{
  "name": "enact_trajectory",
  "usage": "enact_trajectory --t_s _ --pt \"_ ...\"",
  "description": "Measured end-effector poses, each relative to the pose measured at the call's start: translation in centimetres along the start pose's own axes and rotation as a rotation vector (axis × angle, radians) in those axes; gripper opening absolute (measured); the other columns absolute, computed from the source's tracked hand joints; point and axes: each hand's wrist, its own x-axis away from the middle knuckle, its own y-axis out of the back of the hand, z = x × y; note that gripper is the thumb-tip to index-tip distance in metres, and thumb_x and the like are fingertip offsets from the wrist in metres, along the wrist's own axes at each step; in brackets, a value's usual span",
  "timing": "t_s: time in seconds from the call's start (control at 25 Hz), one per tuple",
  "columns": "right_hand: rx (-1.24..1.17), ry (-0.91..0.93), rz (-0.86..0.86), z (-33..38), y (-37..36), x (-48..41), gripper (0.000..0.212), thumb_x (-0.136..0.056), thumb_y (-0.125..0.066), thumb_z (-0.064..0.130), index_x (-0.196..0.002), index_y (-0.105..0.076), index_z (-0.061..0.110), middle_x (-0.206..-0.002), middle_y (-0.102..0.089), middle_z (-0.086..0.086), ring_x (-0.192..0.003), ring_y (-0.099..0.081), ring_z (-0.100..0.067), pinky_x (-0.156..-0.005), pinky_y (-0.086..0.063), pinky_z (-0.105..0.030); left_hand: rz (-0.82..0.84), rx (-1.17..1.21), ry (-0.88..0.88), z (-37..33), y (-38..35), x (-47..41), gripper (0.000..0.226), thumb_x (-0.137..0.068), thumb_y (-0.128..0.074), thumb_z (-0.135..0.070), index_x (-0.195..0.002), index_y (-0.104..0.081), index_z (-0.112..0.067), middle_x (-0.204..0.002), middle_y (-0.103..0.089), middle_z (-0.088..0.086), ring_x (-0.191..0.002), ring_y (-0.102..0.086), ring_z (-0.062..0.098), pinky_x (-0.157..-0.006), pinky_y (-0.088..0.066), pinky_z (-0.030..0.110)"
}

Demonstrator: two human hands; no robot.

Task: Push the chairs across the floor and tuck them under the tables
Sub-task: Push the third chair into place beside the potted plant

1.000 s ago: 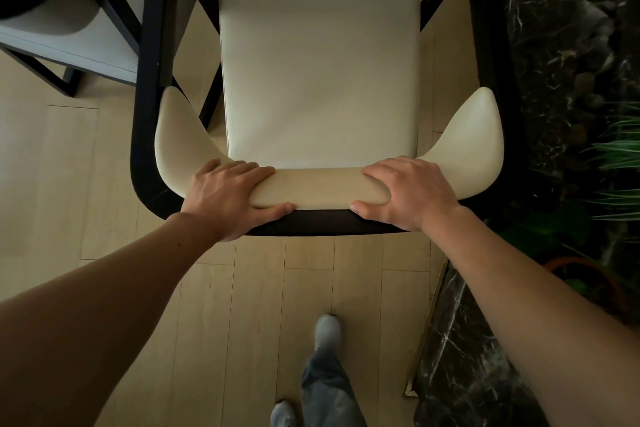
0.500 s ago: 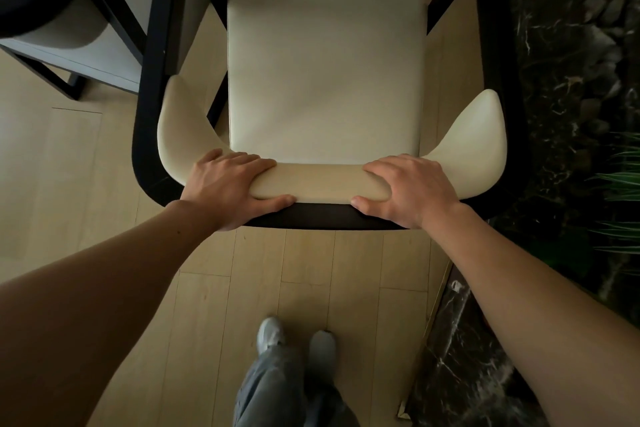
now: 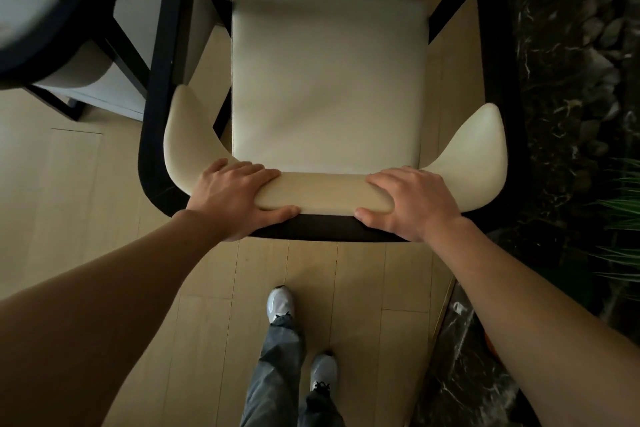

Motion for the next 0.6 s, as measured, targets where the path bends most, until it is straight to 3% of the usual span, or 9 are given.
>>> enact_trajectory --t_s 0.6 --pt "0.005 -0.065 0.06 0.1 1.0 -1.6 0.086 -0.076 -0.026 0.086 -0.126 -0.06 0.025 -0.126 -0.064 0.003 -0.116 -0.056 -0.021 -0.092 -0.043 -0.039 0.033 -0.011 -0.022 1.0 1.0 -1.9 0.097 -0.074 -0.015 -0.095 -0.136 -0.054 -0.03 -0.132 -0.063 -0.005 -0.128 -0.053 0.021 -0.111 -0.03 0.05"
